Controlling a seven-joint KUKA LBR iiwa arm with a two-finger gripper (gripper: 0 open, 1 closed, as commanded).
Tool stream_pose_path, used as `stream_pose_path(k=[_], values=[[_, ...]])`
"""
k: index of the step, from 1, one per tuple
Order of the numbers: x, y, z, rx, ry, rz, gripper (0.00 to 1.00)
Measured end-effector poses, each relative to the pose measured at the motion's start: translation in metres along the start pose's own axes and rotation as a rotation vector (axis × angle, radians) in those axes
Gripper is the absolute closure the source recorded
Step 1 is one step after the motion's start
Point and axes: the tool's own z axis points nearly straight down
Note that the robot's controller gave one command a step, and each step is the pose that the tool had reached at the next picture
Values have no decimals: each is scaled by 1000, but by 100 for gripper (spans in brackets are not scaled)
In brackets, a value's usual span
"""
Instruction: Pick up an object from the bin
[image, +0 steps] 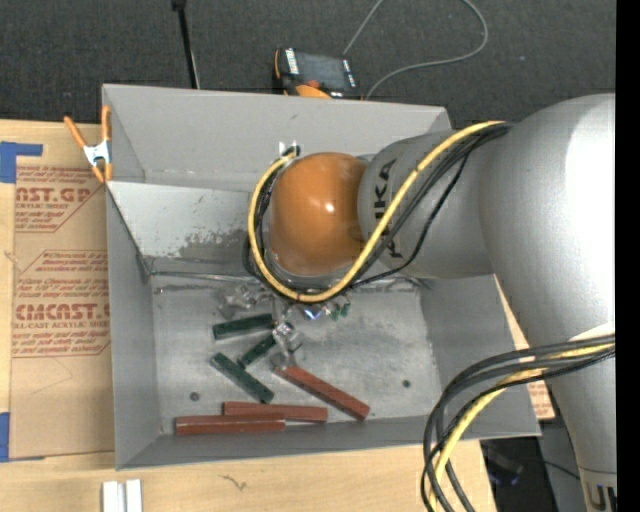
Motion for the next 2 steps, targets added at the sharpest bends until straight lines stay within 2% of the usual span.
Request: stream_pose_path(k=[1,2], values=[[0,0,0,-1,0,2,100],[-36,29,0,-1,0,-386,100]])
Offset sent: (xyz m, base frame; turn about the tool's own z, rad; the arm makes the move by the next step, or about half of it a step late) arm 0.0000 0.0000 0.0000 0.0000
